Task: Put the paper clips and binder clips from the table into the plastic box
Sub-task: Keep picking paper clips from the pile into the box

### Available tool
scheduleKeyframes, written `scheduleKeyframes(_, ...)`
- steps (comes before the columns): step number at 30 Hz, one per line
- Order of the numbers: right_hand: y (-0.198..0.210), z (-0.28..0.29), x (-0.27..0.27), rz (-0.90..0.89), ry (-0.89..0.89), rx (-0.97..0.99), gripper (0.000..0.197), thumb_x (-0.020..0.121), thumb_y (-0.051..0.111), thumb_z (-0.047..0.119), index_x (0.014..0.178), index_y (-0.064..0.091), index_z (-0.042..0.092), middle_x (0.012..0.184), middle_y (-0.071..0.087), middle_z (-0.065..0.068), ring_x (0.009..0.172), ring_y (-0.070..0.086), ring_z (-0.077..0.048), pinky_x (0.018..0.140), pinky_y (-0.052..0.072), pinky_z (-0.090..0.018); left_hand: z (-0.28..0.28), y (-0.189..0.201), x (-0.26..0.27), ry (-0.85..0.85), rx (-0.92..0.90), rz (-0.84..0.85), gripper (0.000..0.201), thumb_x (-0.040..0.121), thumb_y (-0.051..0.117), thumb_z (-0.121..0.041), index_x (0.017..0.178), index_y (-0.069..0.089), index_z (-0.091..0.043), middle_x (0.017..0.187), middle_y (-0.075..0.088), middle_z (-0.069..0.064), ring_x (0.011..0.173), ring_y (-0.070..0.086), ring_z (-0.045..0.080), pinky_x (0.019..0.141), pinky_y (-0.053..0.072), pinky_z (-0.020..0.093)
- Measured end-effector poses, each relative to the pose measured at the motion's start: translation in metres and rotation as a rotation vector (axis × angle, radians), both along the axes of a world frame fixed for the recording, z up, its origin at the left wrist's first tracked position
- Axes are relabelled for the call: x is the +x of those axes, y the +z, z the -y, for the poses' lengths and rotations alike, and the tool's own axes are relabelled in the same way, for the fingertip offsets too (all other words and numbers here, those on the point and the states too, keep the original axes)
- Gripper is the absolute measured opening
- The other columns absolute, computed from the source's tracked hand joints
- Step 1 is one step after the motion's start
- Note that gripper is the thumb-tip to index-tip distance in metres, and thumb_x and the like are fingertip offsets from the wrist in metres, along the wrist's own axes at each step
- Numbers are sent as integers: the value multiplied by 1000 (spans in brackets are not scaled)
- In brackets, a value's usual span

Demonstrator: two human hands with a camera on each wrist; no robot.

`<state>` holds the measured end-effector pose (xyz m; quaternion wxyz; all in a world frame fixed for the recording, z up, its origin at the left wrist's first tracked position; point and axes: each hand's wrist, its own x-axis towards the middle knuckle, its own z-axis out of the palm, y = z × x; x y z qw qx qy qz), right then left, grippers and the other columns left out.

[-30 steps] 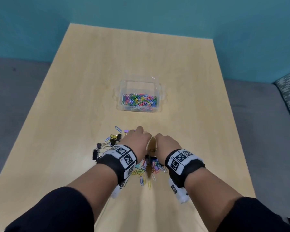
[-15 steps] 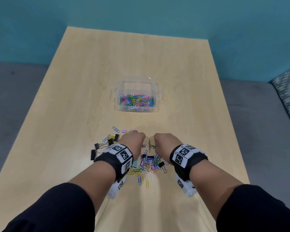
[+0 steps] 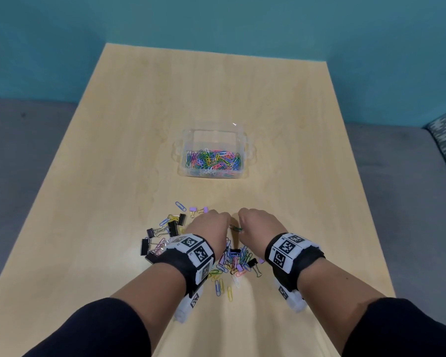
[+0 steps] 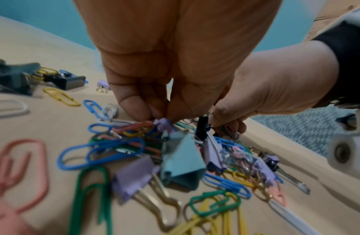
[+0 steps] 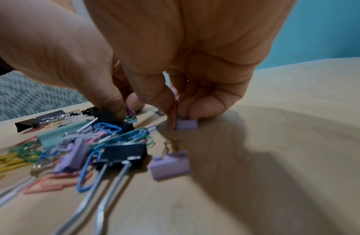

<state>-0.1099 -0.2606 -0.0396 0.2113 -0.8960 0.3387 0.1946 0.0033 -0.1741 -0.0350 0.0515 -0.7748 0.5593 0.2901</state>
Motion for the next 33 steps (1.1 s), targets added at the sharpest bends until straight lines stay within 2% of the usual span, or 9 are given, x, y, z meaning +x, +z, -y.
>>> scheduleKeyframes(9, 3, 20, -1, 30, -47, 12, 10, 79, 47, 7, 79, 42, 16, 69, 42, 1, 69, 48, -27, 55, 33, -32, 5, -4, 11, 25, -73, -47, 19, 77, 50, -1, 75, 36, -15, 70, 40, 2, 68, 46, 27, 59, 36, 32)
scheduleKeyframes(12, 8, 27, -2, 94, -154, 104, 6, 77, 50, 9, 79, 48, 15, 73, 56, -4, 69, 55, -28, 56, 41, -33, 8, 3, 26, 284, -136, -229, 14, 70, 56, -5, 71, 48, -16, 71, 58, 3, 69, 55, 25, 57, 40, 30)
scheduleKeyframes(15, 16, 38, 0, 246, -404, 240, 6, 69, 52, 10, 71, 52, 16, 63, 63, -5, 56, 62, -25, 52, 50, -34, 14, 13, 45, 626, -253, -501, 13, 64, 58, 0, 64, 54, -12, 54, 58, 2, 48, 53, 19, 49, 44, 30)
scheduleKeyframes(17, 25, 49, 9, 330, -491, 301, 7, 69, 53, 8, 68, 52, 15, 57, 63, -5, 49, 59, -24, 48, 49, -34, 21, 23, 63, 728, -298, -610, 16, 66, 57, 4, 64, 54, -11, 49, 56, 6, 39, 50, 17, 45, 44, 28)
scheduleKeyframes(20, 41, 66, 32, 444, -574, 412, 14, 72, 54, 1, 66, 52, 13, 53, 61, -12, 45, 55, -25, 48, 46, -37, 37, 39, 90, 823, -392, -710, 23, 68, 61, 8, 61, 54, -13, 56, 56, 11, 47, 56, 21, 55, 51, 37)
scheduleKeyframes(25, 62, 85, 77, 556, -581, 402, 21, 75, 57, -3, 64, 50, 14, 53, 57, -9, 50, 59, -25, 61, 56, -46, 66, 56, 117, 905, -493, -710, 27, 65, 65, 9, 57, 53, -13, 56, 55, 8, 48, 56, 20, 68, 56, 44)
scheduleKeyframes(28, 67, 93, 90, 571, -584, 408, 18, 79, 65, 6, 69, 52, 13, 58, 60, -8, 55, 65, -26, 66, 58, -53, 74, 62, 124, 905, -502, -752, 23, 67, 70, 8, 66, 57, -11, 64, 56, 9, 59, 60, 25, 75, 56, 51)
scheduleKeyframes(30, 66, 97, 87, 570, -578, 359, 13, 79, 65, 13, 73, 54, 14, 65, 63, -9, 64, 69, -31, 67, 58, -54, 71, 64, 126, 864, -522, -685, 20, 70, 74, 3, 77, 60, -10, 72, 56, 7, 65, 58, 25, 75, 56, 49)
scheduleKeyframes(33, 58, 96, 58, 473, -488, 231, 14, 80, 56, 10, 72, 54, 21, 70, 61, -5, 68, 65, -31, 69, 57, -48, 50, 62, 123, 744, -527, -519, 13, 75, 70, -2, 76, 62, -13, 67, 58, 2, 62, 58, 23, 72, 58, 45)
